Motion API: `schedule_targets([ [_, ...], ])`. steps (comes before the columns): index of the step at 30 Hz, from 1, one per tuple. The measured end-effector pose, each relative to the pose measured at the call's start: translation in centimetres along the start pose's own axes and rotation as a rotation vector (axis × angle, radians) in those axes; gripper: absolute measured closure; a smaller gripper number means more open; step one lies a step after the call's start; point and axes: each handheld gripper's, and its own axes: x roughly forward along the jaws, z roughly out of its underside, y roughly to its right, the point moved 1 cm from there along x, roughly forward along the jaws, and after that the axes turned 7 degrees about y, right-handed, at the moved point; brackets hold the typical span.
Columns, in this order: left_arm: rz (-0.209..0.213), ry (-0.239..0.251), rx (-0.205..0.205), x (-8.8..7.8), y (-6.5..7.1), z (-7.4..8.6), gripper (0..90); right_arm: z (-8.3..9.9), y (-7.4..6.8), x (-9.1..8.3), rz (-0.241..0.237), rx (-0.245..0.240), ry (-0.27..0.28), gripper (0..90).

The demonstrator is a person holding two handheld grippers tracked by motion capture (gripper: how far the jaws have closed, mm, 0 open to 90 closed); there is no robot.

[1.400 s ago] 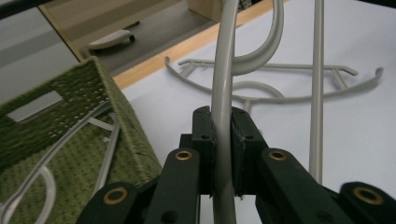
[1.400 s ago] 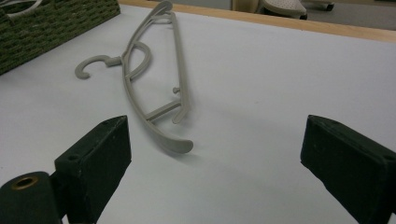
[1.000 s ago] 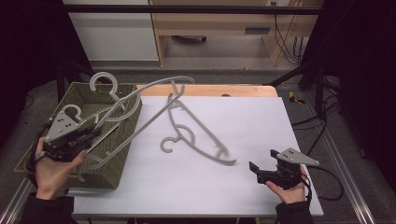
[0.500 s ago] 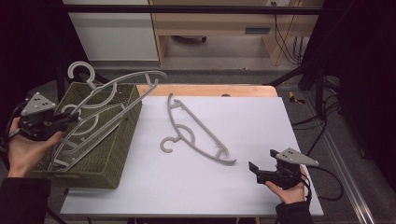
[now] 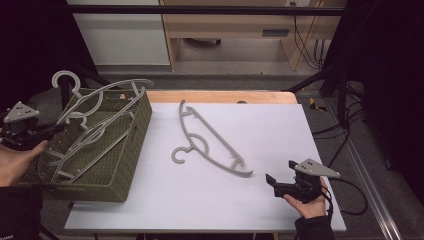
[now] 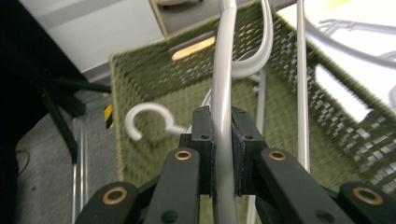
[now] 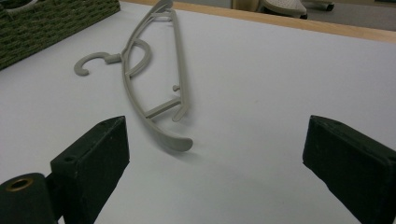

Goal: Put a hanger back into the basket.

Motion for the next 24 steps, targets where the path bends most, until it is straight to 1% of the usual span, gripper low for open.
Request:
schedule_targets([
  [3, -0.02, -0.024, -0.007, 0.0, -0.8, 0.9, 81.4, 0.0, 0.0, 0.0, 0.002, 0.0, -0.002, 7.5],
  [6, -0.031, -0.039, -0.015, -0.1, -1.5, 1.6, 81.4, 0.0, 0.0, 0.0, 0.001, 0.001, 0.0, 7.4],
  [10, -0.037, -0.061, -0.016, 0.1, -2.0, 2.3, 81.4, 0.1, 0.0, 0.1, 0.002, 0.0, -0.004, 7.4],
  [11, -0.037, -0.071, -0.01, 0.2, -2.0, 2.5, 81.4, 0.1, 0.0, 0.1, 0.005, -0.002, -0.005, 7.4],
  [13, -0.034, -0.093, -0.001, 0.5, -1.9, 2.8, 81.4, 0.1, 0.0, 0.1, 0.004, -0.001, -0.008, 7.3],
  [17, -0.029, -0.127, 0.014, 1.6, -1.3, 3.4, 81.2, 0.1, 0.0, 0.2, 0.003, -0.006, -0.013, 7.4],
  [19, -0.022, -0.122, 0.009, 2.0, -0.9, 3.7, 81.2, 0.2, -0.1, 0.2, 0.003, -0.006, -0.015, 7.4],
  [20, -0.014, -0.127, 0.01, 2.3, -0.8, 3.9, 81.1, 0.2, -0.1, 0.2, 0.002, -0.006, -0.013, 7.3],
  [22, -0.025, -0.145, 0.029, 2.8, -0.2, 4.1, 81.1, 0.2, -0.1, 0.2, 0.003, -0.005, -0.014, 7.4],
  [24, -0.023, -0.134, 0.018, 2.9, -0.1, 4.3, 81.0, 0.2, -0.1, 0.3, 0.004, -0.006, -0.014, 7.4],
])
